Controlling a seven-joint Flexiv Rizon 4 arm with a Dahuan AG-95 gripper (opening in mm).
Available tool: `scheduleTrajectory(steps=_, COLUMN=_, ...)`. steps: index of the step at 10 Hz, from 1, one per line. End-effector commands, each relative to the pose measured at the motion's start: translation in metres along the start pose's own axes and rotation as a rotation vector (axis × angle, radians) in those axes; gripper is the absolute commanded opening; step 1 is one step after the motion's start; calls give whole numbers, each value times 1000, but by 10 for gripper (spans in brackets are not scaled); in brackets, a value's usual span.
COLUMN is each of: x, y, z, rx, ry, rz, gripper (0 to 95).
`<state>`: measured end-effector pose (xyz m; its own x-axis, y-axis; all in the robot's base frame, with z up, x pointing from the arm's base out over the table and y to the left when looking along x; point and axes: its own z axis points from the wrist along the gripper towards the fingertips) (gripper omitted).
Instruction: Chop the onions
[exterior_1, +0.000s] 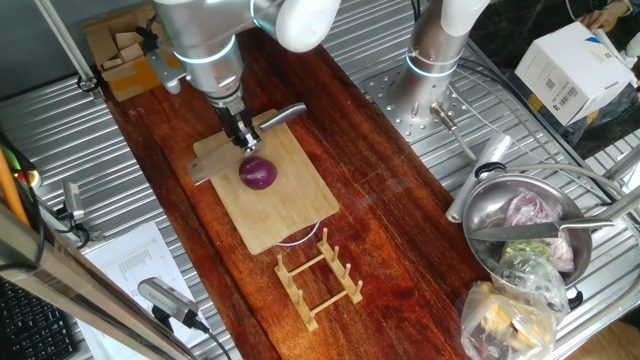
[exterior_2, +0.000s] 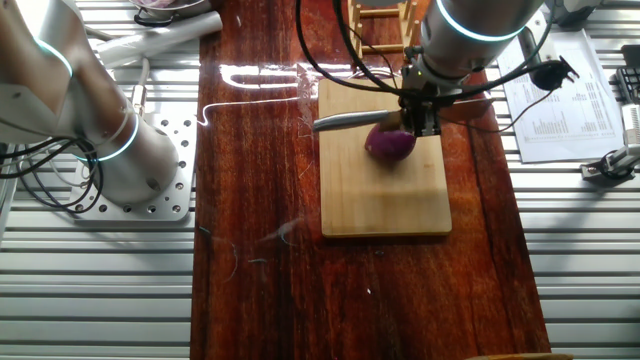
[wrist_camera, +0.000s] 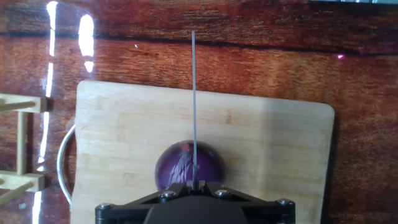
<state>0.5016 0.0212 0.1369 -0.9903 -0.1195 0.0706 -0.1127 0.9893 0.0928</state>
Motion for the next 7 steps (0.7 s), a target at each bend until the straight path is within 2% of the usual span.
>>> scheduleTrajectory(steps=1, x=1, y=1, z=2, rx=-1, ry=-3, rz=19, gripper=0)
scheduleTrajectory(steps=7, x=8, y=5, z=10, rx=2, ry=-11, rz=49, gripper=0)
